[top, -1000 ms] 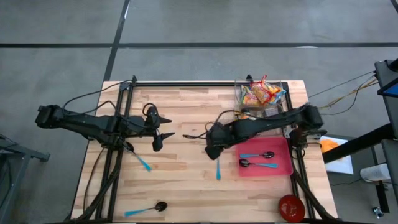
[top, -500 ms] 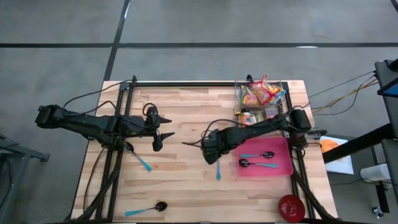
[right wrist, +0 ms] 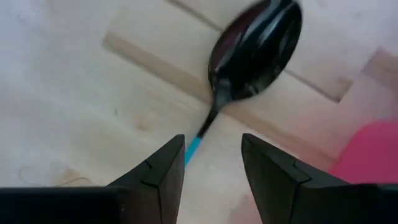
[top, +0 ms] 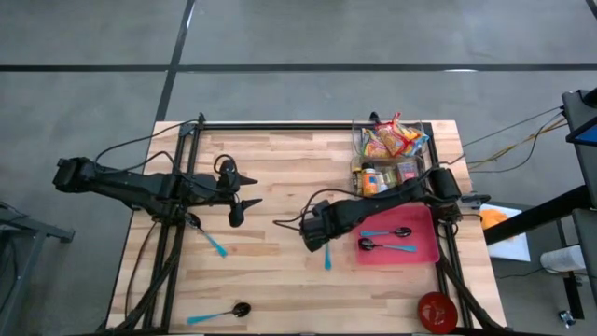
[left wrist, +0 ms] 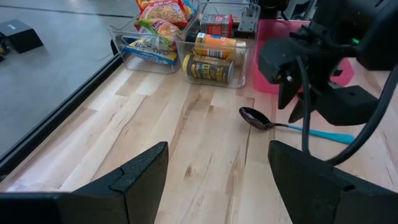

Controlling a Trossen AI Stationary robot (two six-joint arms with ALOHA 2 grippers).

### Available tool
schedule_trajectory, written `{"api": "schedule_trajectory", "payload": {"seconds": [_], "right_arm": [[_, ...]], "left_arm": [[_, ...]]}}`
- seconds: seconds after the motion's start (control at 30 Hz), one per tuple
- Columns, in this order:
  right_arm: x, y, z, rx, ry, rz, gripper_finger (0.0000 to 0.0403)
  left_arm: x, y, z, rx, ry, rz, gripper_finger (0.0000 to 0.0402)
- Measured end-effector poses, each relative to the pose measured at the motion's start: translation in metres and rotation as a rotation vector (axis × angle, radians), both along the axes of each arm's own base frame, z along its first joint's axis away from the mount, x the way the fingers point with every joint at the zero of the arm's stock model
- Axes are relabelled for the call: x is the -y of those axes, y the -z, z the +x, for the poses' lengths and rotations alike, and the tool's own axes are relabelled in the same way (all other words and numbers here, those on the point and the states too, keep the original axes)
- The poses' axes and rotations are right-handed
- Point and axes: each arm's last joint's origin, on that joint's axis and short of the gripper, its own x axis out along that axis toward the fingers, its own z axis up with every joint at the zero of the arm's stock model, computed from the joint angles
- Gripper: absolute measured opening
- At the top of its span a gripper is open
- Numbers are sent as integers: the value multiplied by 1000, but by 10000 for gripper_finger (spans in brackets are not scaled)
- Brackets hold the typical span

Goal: Pick & Place Food Item
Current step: Put the blue spoon into the red bin

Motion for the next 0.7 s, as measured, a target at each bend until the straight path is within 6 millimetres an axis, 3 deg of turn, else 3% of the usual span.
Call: {"api": "schedule_trajectory", "payload": {"seconds": [0.23, 0.7], "right_arm": [[-4, 6, 5, 85, 2, -11, 156], [-4, 31, -12, 37, 89, -39, 156]], "left_arm": [[0, 0, 0, 0, 0, 0, 281], [0, 0, 0, 0, 0, 1, 281]]}}
